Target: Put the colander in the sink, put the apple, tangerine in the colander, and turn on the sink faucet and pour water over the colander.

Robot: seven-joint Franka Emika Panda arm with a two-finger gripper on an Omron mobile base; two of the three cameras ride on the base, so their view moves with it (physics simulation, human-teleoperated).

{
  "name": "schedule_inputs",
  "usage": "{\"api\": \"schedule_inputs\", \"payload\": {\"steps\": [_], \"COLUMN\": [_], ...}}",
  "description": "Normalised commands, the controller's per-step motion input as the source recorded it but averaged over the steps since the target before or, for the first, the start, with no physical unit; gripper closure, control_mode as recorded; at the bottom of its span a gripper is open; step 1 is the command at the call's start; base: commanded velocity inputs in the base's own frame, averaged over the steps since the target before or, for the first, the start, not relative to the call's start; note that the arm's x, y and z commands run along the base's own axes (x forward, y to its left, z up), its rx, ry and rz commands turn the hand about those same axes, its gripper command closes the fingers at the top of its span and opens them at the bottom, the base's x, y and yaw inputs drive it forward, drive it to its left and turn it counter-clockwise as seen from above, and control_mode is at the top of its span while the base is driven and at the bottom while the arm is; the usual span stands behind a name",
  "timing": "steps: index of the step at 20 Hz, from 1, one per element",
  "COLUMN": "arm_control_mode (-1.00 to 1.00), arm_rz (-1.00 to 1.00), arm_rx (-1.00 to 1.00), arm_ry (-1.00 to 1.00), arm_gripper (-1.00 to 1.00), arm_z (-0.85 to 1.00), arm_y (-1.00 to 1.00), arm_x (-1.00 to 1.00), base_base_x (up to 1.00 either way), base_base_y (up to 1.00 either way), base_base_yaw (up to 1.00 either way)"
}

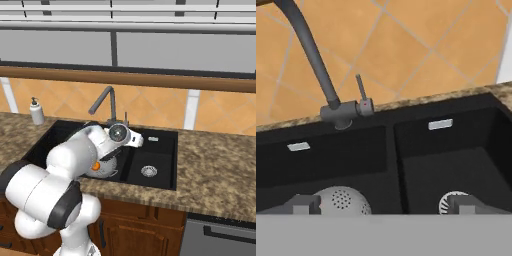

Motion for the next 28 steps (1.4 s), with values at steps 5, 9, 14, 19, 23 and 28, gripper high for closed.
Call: {"api": "schedule_inputs", "payload": {"steps": [5,9,14,19,23,28], "arm_control_mode": [-1.00,-1.00,-1.00,-1.00,-1.00,-1.00], "arm_rz": [0.02,0.00,0.00,0.00,0.00,0.00], "arm_rx": [0.01,0.02,0.00,0.00,0.02,0.00], "arm_ry": [-0.26,-0.24,-0.12,-0.01,0.00,0.00], "arm_gripper": [-1.00,-1.00,-1.00,-1.00,-1.00,-1.00], "arm_z": [0.41,0.34,0.13,0.14,0.42,0.36], "arm_y": [0.00,0.00,0.13,0.13,0.00,0.00], "arm_x": [0.00,0.02,0.07,0.04,0.04,0.04], "base_base_x": [0.00,0.00,0.00,0.00,0.00,0.00], "base_base_y": [0.00,0.00,0.00,0.00,0.00,0.00], "base_base_yaw": [0.00,0.00,0.00,0.00,0.00,0.00]}}
